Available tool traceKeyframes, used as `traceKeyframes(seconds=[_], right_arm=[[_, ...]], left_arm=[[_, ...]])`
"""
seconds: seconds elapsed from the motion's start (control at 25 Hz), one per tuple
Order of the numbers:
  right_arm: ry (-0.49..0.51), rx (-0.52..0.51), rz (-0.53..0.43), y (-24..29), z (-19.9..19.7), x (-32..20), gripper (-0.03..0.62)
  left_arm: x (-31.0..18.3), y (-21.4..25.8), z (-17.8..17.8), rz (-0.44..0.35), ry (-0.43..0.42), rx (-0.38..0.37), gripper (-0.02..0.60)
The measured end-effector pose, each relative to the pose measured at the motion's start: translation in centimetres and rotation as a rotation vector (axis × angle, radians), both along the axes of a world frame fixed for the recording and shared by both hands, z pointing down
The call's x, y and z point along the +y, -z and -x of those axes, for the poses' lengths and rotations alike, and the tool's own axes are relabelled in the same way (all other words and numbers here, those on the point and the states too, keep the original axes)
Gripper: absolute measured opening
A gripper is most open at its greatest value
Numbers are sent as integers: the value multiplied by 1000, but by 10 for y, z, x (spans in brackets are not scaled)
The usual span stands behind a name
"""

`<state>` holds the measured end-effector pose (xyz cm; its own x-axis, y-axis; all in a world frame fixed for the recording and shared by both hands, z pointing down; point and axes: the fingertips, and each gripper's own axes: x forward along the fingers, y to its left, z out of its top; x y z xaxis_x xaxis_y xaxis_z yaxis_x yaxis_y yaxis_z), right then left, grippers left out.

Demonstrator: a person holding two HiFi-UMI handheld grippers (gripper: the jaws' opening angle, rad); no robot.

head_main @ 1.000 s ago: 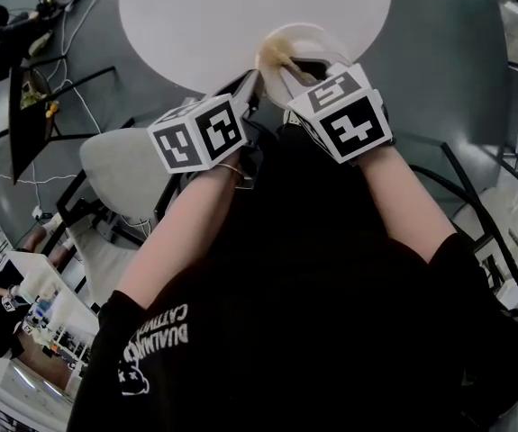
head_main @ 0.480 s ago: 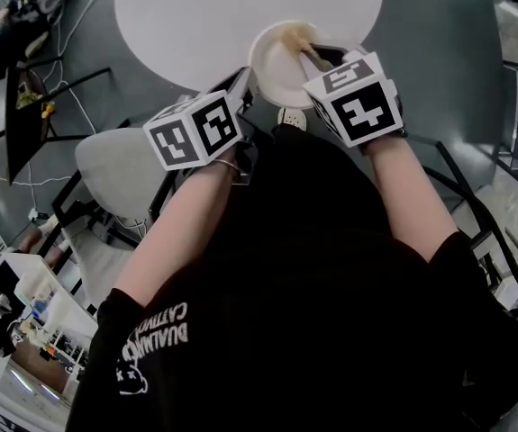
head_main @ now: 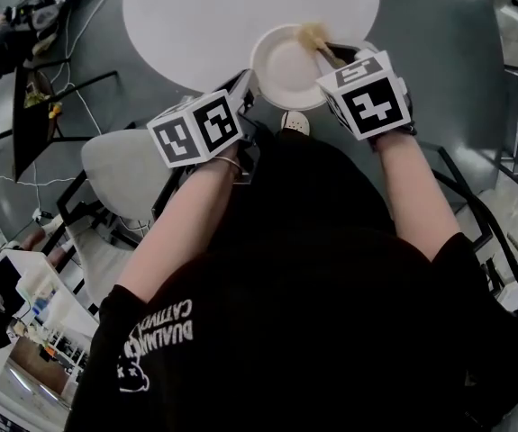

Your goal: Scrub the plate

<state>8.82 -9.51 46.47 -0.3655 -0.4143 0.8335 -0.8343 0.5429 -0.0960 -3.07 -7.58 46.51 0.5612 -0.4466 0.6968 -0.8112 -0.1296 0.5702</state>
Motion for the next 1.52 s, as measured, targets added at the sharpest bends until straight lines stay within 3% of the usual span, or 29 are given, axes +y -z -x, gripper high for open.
traceKeyframes(seconds=[0.88, 1.0, 1.16, 1.32, 1.52], right_arm=[[-70, 48, -6, 4, -32, -6, 54], [-78, 43, -56, 14, -33, -9, 55], [-25, -66, -130, 36, -1, -8, 55], [72, -199, -34, 33, 51, 19, 55], [162, -217, 35, 21, 85, 43, 55]], left_arm=[[-4, 2, 0, -2, 7, -15, 14], [-3, 1, 1, -3, 15, -14, 14], [-2, -1, 4, 1, 42, -2, 14], [1, -2, 3, -4, 53, -4, 15], [4, -5, 3, -7, 46, -22, 15]])
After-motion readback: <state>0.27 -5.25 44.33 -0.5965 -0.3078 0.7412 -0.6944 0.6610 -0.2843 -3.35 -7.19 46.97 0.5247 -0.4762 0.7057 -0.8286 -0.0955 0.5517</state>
